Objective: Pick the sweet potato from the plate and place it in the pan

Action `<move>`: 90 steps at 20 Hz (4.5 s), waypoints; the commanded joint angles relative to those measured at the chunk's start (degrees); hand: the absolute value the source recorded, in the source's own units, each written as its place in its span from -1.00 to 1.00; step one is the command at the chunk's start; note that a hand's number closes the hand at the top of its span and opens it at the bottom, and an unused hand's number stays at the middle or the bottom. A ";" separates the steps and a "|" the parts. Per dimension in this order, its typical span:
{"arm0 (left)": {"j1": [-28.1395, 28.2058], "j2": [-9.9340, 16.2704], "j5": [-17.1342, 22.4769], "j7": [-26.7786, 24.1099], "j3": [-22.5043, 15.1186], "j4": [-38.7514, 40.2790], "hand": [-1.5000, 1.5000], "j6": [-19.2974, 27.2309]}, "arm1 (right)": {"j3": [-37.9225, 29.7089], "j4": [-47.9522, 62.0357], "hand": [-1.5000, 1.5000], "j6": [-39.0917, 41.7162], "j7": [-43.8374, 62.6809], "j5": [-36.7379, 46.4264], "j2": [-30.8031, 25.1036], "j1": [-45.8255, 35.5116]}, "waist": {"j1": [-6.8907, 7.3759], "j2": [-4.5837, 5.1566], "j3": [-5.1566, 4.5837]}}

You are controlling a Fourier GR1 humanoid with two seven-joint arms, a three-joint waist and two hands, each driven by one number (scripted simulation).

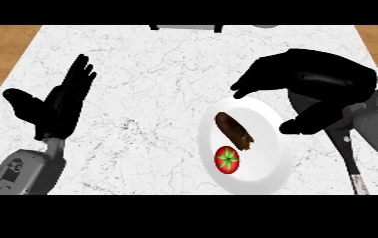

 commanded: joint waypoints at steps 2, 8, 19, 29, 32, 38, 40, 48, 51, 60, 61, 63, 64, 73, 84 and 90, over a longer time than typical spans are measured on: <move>-0.64 -0.55 -0.06 0.32 1.06 2.04 0.00 -0.81 | 6.12 3.18 -1.00 2.01 -0.33 9.64 7.80 -9.41 | -1.10 0.01 -0.09; 1.82 -0.29 -1.01 2.34 1.50 -1.62 0.00 1.06 | 13.01 2.10 -1.00 6.17 4.73 20.08 10.73 -14.50 | -1.72 -0.40 -0.08; 4.70 -1.83 -1.75 1.53 1.62 -3.32 0.00 0.66 | 27.51 7.66 -1.00 19.19 12.55 35.58 16.34 -18.60 | -2.05 -0.51 -0.09; 6.31 -3.08 -4.36 3.62 2.39 -5.75 0.00 1.54 | 31.55 -3.14 -1.00 23.32 14.61 46.78 15.54 -13.31 | -2.80 -0.53 -0.01; 1.90 -1.41 -2.32 3.50 5.84 -1.23 0.00 -2.33 | 31.37 -8.31 -1.00 24.40 14.95 49.80 14.06 -13.88 | -3.42 -0.52 -0.04; 3.78 -3.91 -6.00 3.13 4.92 -2.67 0.00 -1.30 | 30.68 -9.31 -1.00 23.08 13.98 55.90 15.58 -8.01 | -3.09 -0.42 -0.02; 2.22 -2.28 -4.85 5.57 6.80 -3.89 0.00 -2.69 | 32.20 -7.86 -1.00 21.55 15.60 57.89 18.35 -4.25 | -3.01 -0.40 -0.01; 3.55 -6.70 -7.74 2.52 6.36 -0.64 0.00 -3.26 | 31.97 -0.15 -1.00 21.91 16.03 66.98 25.13 -3.02 | -2.84 -0.35 -0.03; 5.53 -7.79 -8.54 4.06 6.03 -4.90 0.00 -1.78 | 31.84 0.73 -1.00 20.42 17.00 70.21 24.79 -0.69 | -2.77 -0.40 -0.02; 4.48 -6.82 -8.89 7.09 8.96 -5.92 0.00 -5.03 | 26.95 12.46 -1.00 17.25 9.25 75.60 28.84 -2.32 | -2.71 -0.38 -0.03; 3.13 -6.97 -8.88 6.39 9.58 -3.72 0.00 -5.20 | 30.29 13.26 -1.00 15.08 13.22 77.66 31.16 2.27 | -2.85 -0.34 -0.02; 4.21 -6.62 -8.76 6.36 10.22 -4.55 0.00 -6.20 | 28.52 18.12 -1.00 9.19 9.20 78.74 28.32 0.78 | -2.64 -0.30 -0.02; 1.36 -8.25 -10.01 4.34 10.19 -1.08 0.00 -5.91 | 26.47 13.32 -1.00 13.89 7.04 78.46 28.21 -0.06 | -3.03 -0.36 -0.03; 5.91 -11.06 -13.02 6.75 8.71 -6.93 0.00 -4.77 | 21.97 22.84 -1.00 9.63 5.29 83.46 35.11 2.32 | -2.75 -0.40 -0.02; 1.33 -11.58 -13.38 6.49 10.77 -2.25 0.00 -6.81 | 19.36 34.81 1.00 -3.02 -3.93 86.30 35.38 0.81 | -2.65 -0.14 -0.02; 4.14 -9.58 -11.97 8.89 12.87 -7.11 0.00 -8.53 | 18.39 31.06 1.00 -0.78 -3.34 87.90 37.25 4.15 | -2.76 -0.41 -0.02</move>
